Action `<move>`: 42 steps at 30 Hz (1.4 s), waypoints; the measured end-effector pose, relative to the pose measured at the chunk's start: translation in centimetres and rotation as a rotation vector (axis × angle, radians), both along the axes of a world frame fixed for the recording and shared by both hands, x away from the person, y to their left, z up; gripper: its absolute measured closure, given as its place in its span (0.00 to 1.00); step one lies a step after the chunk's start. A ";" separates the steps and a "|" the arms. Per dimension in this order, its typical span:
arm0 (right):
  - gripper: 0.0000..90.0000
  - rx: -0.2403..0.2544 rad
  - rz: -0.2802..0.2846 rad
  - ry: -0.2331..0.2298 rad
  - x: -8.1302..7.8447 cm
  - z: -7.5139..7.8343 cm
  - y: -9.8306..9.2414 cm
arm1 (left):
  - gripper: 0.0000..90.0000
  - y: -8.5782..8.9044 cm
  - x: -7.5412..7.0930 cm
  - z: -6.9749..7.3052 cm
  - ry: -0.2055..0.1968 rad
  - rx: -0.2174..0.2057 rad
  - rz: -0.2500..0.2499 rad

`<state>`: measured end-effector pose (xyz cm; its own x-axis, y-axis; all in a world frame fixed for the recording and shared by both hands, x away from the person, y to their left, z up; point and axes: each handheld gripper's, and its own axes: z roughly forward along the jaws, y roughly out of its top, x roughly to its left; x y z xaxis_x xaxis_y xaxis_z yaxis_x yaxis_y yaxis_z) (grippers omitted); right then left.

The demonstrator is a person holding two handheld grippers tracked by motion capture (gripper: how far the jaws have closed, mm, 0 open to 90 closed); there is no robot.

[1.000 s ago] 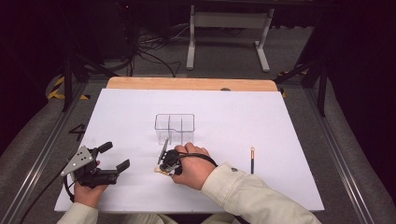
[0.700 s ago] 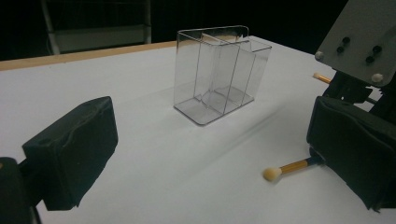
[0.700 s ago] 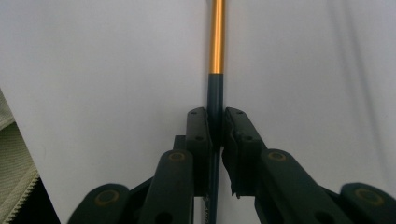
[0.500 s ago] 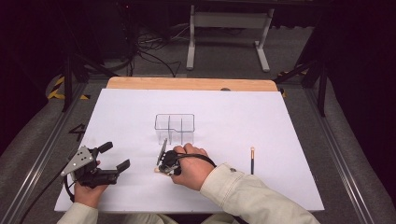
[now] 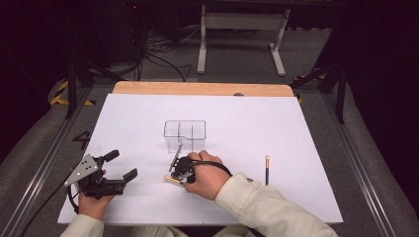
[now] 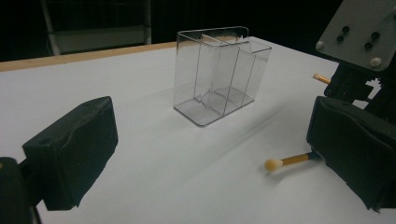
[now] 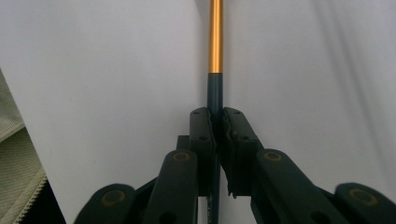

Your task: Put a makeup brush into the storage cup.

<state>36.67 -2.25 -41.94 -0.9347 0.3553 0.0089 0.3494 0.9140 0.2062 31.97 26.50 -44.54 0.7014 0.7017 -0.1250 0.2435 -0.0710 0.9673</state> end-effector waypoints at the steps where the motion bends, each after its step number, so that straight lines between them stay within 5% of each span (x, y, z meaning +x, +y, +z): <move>1: 0.93 0.006 -0.006 0.000 0.0 0.2 -0.2 | 0.03 0.0 0.0 0.0 0.000 -0.001 -0.001; 24: 0.93 0.330 -0.071 -0.056 0.1 3.7 -4.4 | 0.03 -0.2 0.1 0.0 -0.001 -0.001 0.000; 34: 0.93 0.434 -0.088 -0.133 -0.4 4.4 -5.5 | 0.03 -0.2 0.0 0.0 -0.002 0.000 0.001; 42: 0.93 0.566 -0.107 -0.183 -0.6 5.0 -6.7 | 0.03 -0.2 0.0 0.0 0.000 0.003 0.000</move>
